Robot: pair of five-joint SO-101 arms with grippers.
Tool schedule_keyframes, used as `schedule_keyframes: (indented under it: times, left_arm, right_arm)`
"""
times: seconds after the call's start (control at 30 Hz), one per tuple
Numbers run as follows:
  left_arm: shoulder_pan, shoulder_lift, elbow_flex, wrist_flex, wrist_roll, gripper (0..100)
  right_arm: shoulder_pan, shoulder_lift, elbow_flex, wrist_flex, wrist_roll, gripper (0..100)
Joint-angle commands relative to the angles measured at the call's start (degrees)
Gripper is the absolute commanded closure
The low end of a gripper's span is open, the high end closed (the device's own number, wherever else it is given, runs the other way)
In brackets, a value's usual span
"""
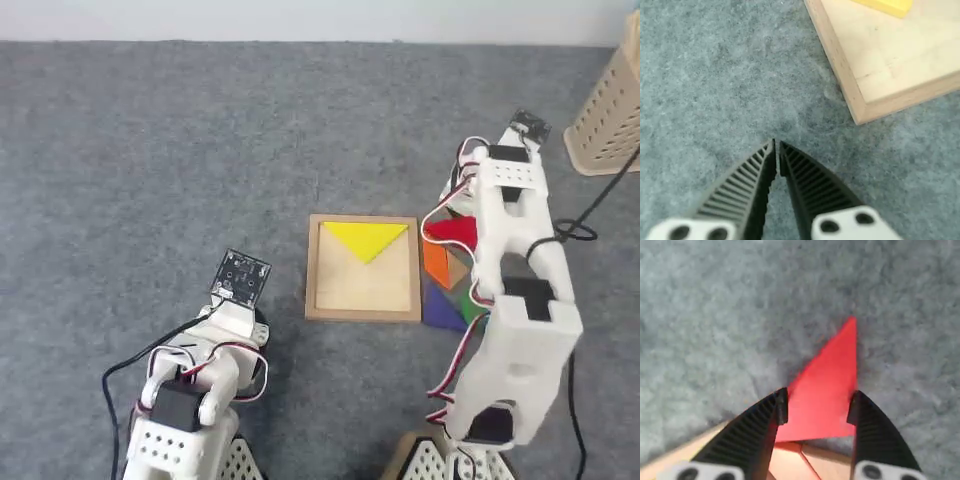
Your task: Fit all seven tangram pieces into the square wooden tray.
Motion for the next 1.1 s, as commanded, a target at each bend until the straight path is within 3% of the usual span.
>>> schedule_keyframes:
  times: [0.0, 0.27, 0.47, 0.87, 1.07]
  left_arm:
    - [0.0, -1.1, -1.1, 0.4, 0.4, 99]
    - [0.0, -1.1, -1.1, 0.4, 0.4, 99]
    - [0.0, -1.1, -1.1, 0.4, 0.4, 99]
    - [0.0, -1.1, -1.1, 0.4, 0.4, 99]
    - [0.0, -1.1, -1.1, 0.4, 0.4, 99]
  right_arm:
    - [0.4, 1.4, -5.8, 3.8, -1.9, 79.7]
    - [0.6, 5.8, -9.7, 8.3, -1.4, 79.6]
    - [1.3, 5.8, -10.5, 12.2, 4.9, 79.6]
    - [11.2, 5.8, -23.4, 19.7, 15.5, 79.6]
    - [4.2, 6.5, -24.5, 25.0, 9.9, 79.6]
